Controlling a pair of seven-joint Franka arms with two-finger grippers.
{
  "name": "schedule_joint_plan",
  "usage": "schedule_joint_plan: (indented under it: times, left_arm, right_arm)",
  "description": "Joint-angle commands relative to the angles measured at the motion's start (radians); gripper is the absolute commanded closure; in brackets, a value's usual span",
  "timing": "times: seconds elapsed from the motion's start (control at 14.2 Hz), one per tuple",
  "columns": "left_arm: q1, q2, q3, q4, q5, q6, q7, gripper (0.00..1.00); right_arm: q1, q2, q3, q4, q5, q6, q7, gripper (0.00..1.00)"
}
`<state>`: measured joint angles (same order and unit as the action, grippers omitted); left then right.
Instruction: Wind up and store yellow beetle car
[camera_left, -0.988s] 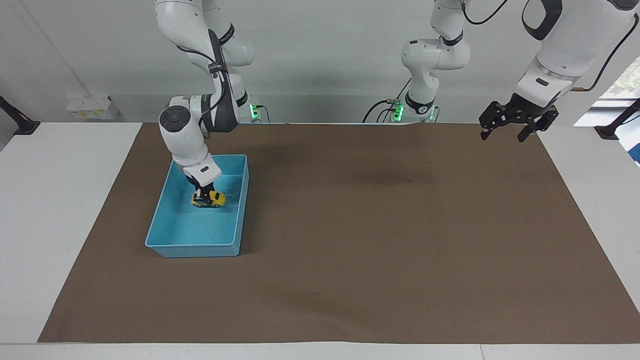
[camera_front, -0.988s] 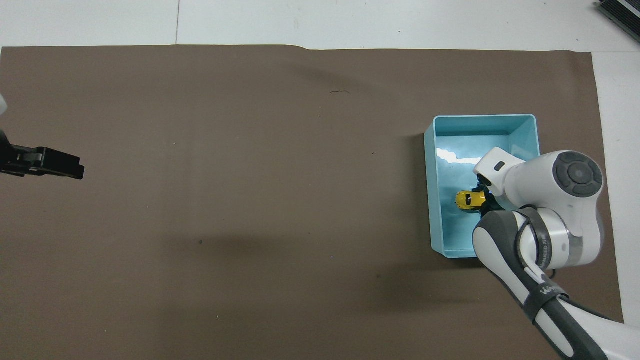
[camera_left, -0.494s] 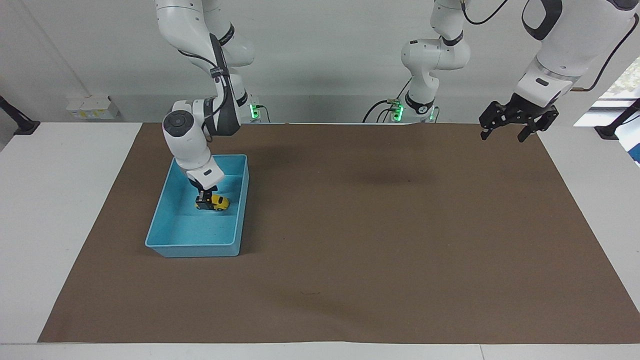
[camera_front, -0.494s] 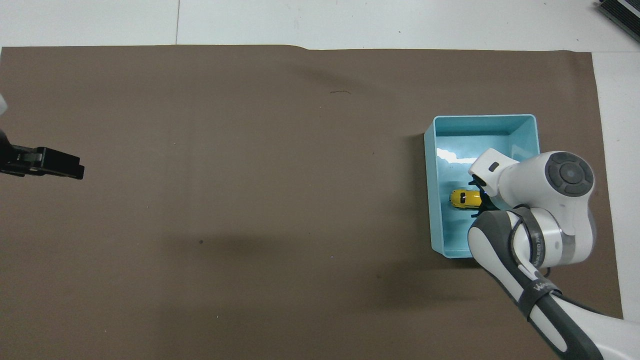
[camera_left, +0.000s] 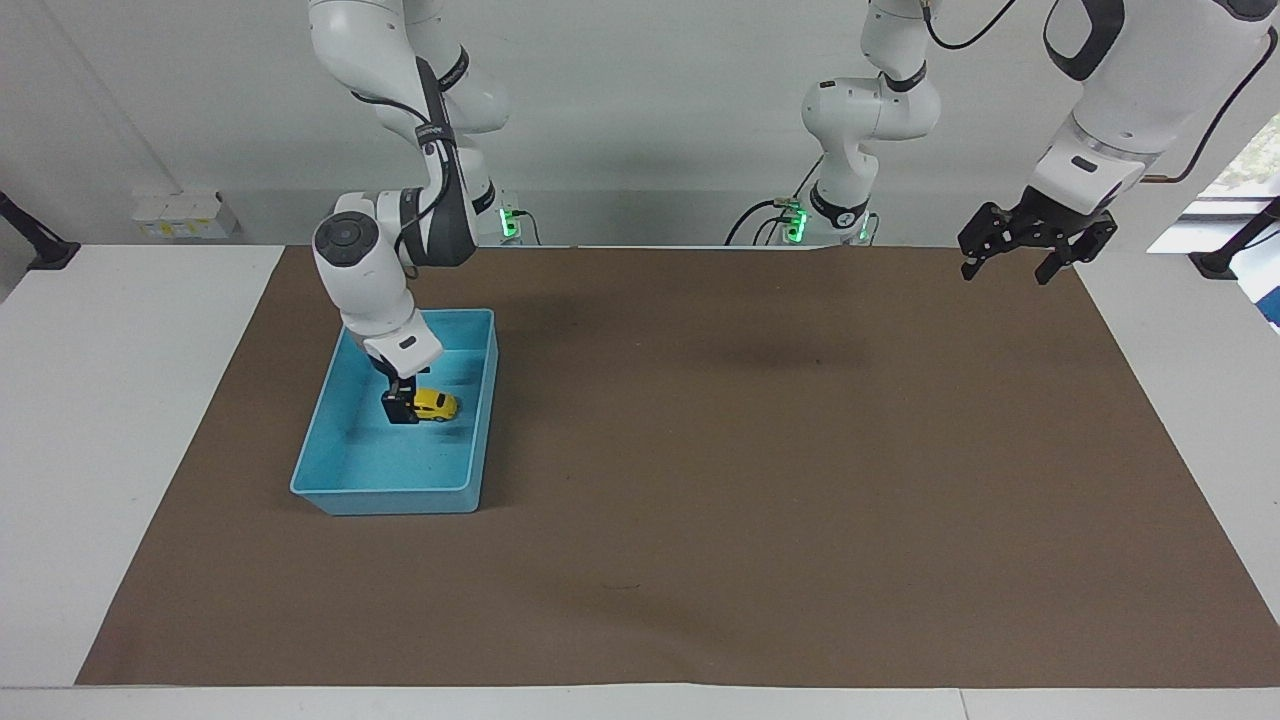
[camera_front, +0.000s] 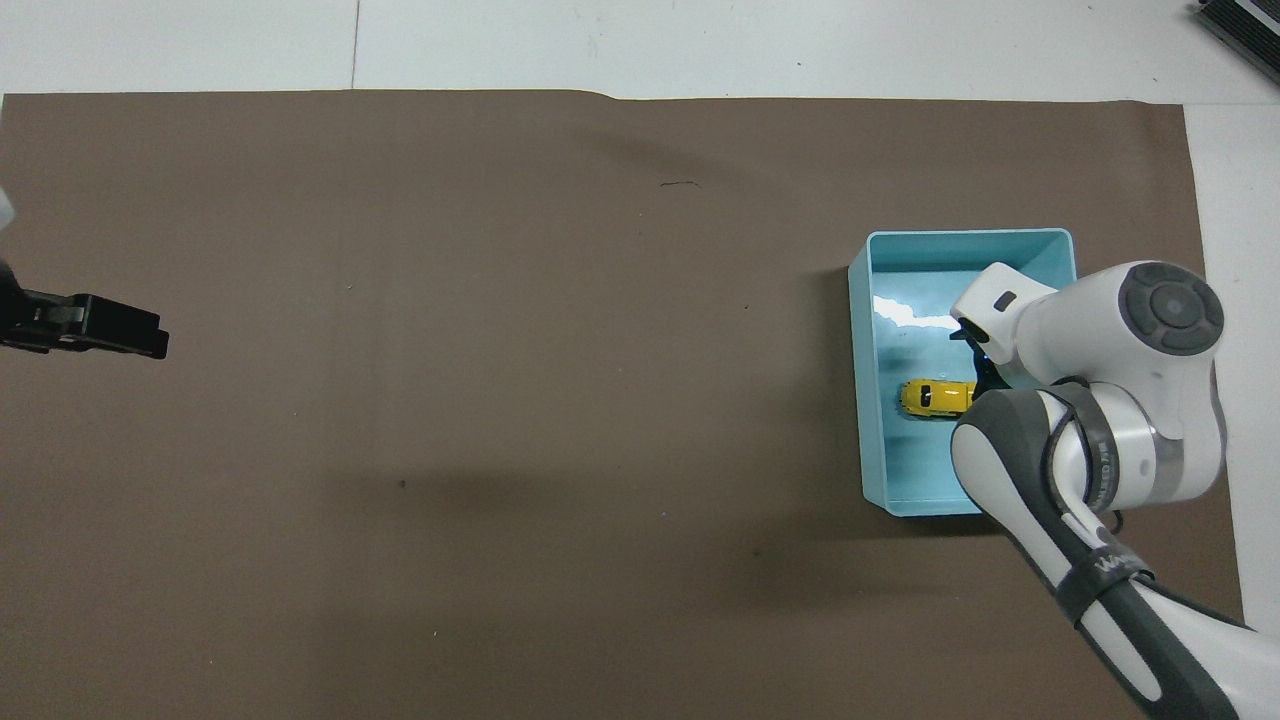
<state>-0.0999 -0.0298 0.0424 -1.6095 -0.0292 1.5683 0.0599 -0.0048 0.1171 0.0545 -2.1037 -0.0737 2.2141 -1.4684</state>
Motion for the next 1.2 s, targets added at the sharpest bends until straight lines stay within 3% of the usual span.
schedule_joint_plan:
  times: [0.0,0.21,1.13]
  left_arm:
    - [0.006,-0.021,-0.004,-0.017,0.009,-0.01,-0.009,0.0]
    - [0.006,-0.021,-0.004,-0.017,0.009,-0.01,-0.009,0.0]
    - [0.006,-0.021,-0.004,-0.017,0.009,-0.01,-0.009,0.0]
  right_arm:
    - [-0.006,0.003,0.007,0.097,0.037,-0.074,0.02,0.0]
    - [-0.009,0.003,0.007,0.178,0.061,-0.135,0.088,0.0]
    - [-0.009,0.03,0.007,0.324,0.075,-0.12,0.442,0.0]
